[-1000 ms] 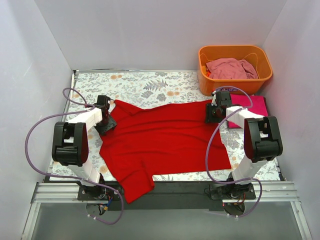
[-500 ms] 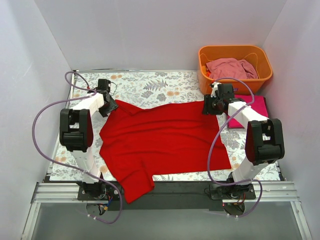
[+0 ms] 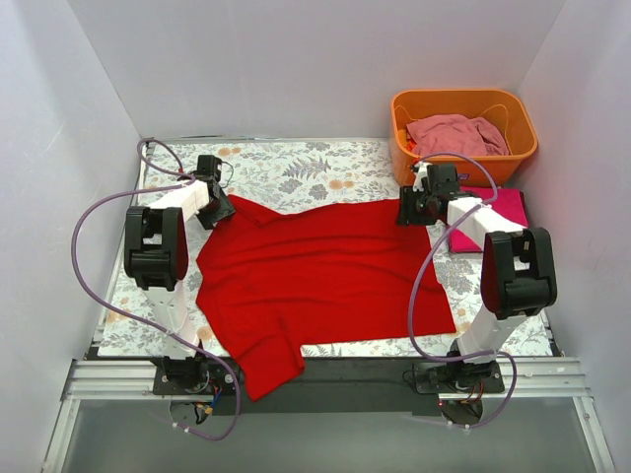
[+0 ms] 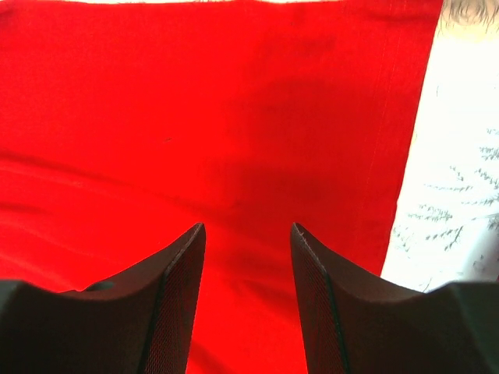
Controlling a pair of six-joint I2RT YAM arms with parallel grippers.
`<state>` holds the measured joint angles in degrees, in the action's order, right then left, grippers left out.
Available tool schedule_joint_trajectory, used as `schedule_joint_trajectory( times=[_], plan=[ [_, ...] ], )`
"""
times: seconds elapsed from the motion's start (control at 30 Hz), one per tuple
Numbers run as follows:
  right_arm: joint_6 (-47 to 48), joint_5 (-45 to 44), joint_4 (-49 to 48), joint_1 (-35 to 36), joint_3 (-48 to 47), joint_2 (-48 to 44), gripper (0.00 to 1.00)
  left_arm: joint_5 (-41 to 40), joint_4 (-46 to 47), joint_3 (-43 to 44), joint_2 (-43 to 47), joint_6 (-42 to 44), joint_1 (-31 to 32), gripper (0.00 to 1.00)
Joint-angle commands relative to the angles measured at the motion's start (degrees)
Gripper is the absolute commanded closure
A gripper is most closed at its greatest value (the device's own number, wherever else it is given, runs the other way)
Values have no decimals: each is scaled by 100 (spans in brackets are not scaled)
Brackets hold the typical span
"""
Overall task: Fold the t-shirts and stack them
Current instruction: Flatten the tshirt out
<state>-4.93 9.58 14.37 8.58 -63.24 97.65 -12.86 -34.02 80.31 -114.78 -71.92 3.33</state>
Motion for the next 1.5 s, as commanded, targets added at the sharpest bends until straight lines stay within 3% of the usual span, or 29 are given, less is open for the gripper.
schedule_joint_trajectory(
  times=[0.0,0.2,0.33,0.9,1.1,1.27,1.47],
  plan=[
    [185,70,-347,-23,-398,140,46,21,115,-42,-167,125,-34,54],
    [396,-184,-488,-23,-803,571,45,-146,141,-86,-203,196,-34,71],
    [475,-431,-488,-23,-1102,904,45,-365,150,-314,-71,222,-34,73],
    [141,-546,-374,-76,-452,809,45,-753,-236,-1035,632,-199,-325,63],
    [185,-264,-374,12,-548,475,45,-297,-123,-702,940,-217,-324,42],
    [282,-203,-382,170,-680,229,45,-76,273,-316,949,-533,-325,40],
    [273,-36,-382,302,-567,62,45,-68,290,388,273,-876,-641,40]
  ],
)
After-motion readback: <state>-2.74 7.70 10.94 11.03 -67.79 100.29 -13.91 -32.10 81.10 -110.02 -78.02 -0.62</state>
